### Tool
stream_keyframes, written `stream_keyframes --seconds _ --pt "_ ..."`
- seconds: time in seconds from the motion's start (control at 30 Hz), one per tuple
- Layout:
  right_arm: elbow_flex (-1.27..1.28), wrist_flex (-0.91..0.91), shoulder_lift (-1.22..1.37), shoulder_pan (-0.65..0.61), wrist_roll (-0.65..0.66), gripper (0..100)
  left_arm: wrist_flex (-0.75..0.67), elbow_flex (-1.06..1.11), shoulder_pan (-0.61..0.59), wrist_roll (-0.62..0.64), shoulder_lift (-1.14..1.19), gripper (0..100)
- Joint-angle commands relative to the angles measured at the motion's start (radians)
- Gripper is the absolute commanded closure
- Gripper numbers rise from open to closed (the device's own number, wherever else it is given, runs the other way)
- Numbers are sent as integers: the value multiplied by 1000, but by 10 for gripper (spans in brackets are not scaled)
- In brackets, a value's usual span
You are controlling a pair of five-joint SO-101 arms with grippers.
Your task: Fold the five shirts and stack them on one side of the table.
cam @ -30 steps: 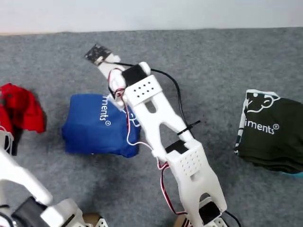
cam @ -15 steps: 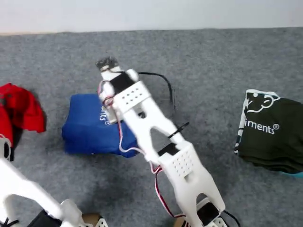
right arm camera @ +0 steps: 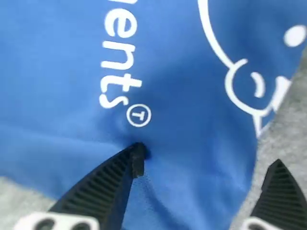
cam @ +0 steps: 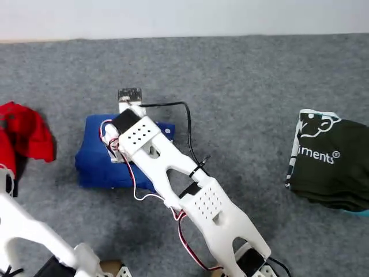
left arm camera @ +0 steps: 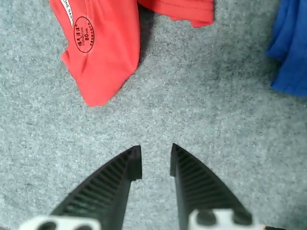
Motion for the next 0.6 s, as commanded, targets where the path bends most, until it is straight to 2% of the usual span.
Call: stream_keyframes --seconds 0.0,0.13,0.2,0.4,0.43,0.57 --pt "-14 -38 47 -7 -34 612 0 -4 -9 0 -35 893" --pt "-14 -84 128 -7 -41 615 2 -4 -9 0 -35 893" --pt "-28 -88 137 -7 -37 656 2 -4 -9 0 -35 893" --pt "-54 -62 148 12 32 974 2 -4 -9 0 -35 893" --pt "-54 -54 148 19 51 997 2 -4 -9 0 -35 893" --pt "-60 10 133 64 66 990 2 -4 -9 0 -35 893"
